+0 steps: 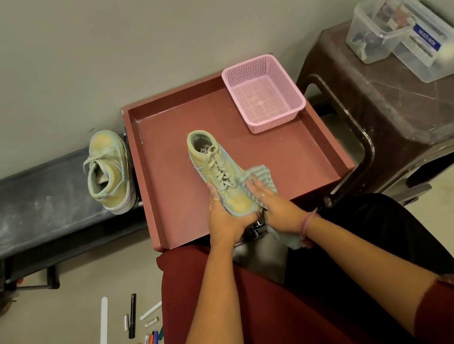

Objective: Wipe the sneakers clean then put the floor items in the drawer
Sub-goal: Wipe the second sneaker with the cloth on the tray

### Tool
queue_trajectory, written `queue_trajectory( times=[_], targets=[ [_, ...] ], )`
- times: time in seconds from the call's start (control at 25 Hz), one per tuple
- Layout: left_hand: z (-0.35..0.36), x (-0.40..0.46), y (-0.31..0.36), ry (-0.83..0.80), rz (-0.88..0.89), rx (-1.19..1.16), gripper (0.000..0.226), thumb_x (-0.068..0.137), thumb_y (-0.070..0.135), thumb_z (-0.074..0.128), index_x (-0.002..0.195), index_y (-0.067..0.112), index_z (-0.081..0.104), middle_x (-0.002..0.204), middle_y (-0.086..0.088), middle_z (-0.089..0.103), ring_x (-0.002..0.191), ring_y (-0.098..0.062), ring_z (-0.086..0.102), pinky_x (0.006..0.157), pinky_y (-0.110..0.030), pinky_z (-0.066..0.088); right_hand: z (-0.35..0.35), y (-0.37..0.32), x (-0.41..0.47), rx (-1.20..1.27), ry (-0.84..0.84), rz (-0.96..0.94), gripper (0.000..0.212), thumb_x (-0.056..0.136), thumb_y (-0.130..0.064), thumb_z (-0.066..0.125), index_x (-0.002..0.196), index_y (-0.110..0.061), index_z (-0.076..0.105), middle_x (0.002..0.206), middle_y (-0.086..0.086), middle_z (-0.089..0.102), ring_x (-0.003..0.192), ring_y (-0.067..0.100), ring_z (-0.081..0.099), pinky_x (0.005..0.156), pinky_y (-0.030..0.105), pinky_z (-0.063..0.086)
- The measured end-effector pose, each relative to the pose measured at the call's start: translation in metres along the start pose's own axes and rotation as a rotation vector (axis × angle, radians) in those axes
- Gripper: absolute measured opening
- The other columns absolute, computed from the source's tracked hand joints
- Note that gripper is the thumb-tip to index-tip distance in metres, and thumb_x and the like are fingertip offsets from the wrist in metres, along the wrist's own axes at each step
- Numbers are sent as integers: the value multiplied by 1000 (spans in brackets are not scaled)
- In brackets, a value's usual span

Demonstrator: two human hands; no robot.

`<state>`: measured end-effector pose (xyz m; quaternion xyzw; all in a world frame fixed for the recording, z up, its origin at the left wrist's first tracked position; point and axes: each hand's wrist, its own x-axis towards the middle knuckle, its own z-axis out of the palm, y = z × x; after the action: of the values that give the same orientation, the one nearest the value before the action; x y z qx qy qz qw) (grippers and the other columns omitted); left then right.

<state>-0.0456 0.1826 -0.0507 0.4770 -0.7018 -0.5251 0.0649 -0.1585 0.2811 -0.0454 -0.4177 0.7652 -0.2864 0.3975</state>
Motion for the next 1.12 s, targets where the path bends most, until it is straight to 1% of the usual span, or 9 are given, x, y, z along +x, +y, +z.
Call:
queue_trajectory(
  times=[0.12,0.2,0.28,0.4,0.56,0.68,0.88,1.0,1.12],
  targets=[
    [5,-4,4,-22,8,-3,142,50,36,86,152,19,-11,157,-7,20,141,-21,28,115,-35,30,9,12,-33,94,39,-3,84,79,21,33,150,-19,12,150,-15,-1,138,1,0,104,0,2],
    [17,-14,9,30,-14,12,140,56,28,88,151,9,-13,156,-8,2,141,-24,26,111,-28,30,9,15,-37,206,44,2,84,76,21,32,147,-23,23,151,-13,8,141,3,6,109,3,5],
    [32,-26,15,117,-24,2,138,57,27,90,152,7,-9,152,-10,8,132,-27,37,104,-32,40,5,20,-31,315,30,21,84,74,21,31,144,-25,31,154,-8,16,143,7,14,117,18,10],
    [39,-31,15,244,-45,-80,123,59,32,89,152,12,13,150,-9,29,132,-25,41,103,-34,41,-2,19,-29,395,-4,83,79,76,24,29,143,-18,34,154,-2,24,143,9,19,116,19,15],
    [21,-28,3,316,-49,-187,108,46,45,87,141,22,41,130,1,57,119,-16,55,99,-39,48,7,-4,-31,122,3,-15,82,78,23,30,149,-16,21,152,-12,6,140,1,5,110,7,6],
    [3,-31,-3,254,-64,-340,97,46,36,91,133,29,50,116,11,66,105,-6,63,91,-32,54,-10,-28,-4,-66,9,-97,85,79,22,33,151,-16,9,157,-4,-3,144,9,1,113,14,4],
    [-12,-45,-7,122,-92,-529,100,48,19,94,137,25,48,119,8,67,107,-7,65,92,-30,53,-35,-51,27,-160,-32,-98,79,88,14,38,150,-16,-1,159,2,-8,147,20,1,116,26,8],
    [-19,-43,-12,92,-105,-553,102,46,21,94,138,26,49,116,7,69,105,-10,67,93,-36,54,-12,-47,-9,-299,-11,-215,85,82,18,37,151,-17,3,159,-1,-8,146,16,-6,119,26,3],
    [-30,-44,-11,32,-106,-542,101,50,13,93,139,24,48,113,6,70,102,-10,68,89,-31,54,-7,-40,-34,-524,21,-342,90,78,18,39,151,-19,2,159,-5,-7,146,14,-7,118,30,6]
  ],
)
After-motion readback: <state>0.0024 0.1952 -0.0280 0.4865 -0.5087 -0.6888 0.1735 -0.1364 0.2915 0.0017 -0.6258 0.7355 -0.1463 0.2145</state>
